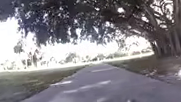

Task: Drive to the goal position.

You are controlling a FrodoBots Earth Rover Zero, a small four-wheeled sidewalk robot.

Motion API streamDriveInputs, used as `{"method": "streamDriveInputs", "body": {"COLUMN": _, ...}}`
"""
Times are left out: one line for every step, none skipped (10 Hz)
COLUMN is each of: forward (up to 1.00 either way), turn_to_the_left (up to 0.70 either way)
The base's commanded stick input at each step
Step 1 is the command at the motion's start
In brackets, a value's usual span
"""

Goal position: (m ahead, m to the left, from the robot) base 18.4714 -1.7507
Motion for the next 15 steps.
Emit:
{"method": "streamDriveInputs", "body": {"forward": 0.85, "turn_to_the_left": 0.00}}
{"method": "streamDriveInputs", "body": {"forward": 0.85, "turn_to_the_left": 0.00}}
{"method": "streamDriveInputs", "body": {"forward": 0.85, "turn_to_the_left": 0.00}}
{"method": "streamDriveInputs", "body": {"forward": 0.85, "turn_to_the_left": 0.00}}
{"method": "streamDriveInputs", "body": {"forward": 0.85, "turn_to_the_left": 0.00}}
{"method": "streamDriveInputs", "body": {"forward": 0.85, "turn_to_the_left": 0.00}}
{"method": "streamDriveInputs", "body": {"forward": 0.85, "turn_to_the_left": 0.00}}
{"method": "streamDriveInputs", "body": {"forward": 0.85, "turn_to_the_left": 0.00}}
{"method": "streamDriveInputs", "body": {"forward": 0.85, "turn_to_the_left": 0.00}}
{"method": "streamDriveInputs", "body": {"forward": 0.85, "turn_to_the_left": 0.00}}
{"method": "streamDriveInputs", "body": {"forward": 0.85, "turn_to_the_left": 0.00}}
{"method": "streamDriveInputs", "body": {"forward": 0.85, "turn_to_the_left": 0.00}}
{"method": "streamDriveInputs", "body": {"forward": 0.85, "turn_to_the_left": 0.00}}
{"method": "streamDriveInputs", "body": {"forward": 0.85, "turn_to_the_left": 0.00}}
{"method": "streamDriveInputs", "body": {"forward": 0.85, "turn_to_the_left": 0.10}}
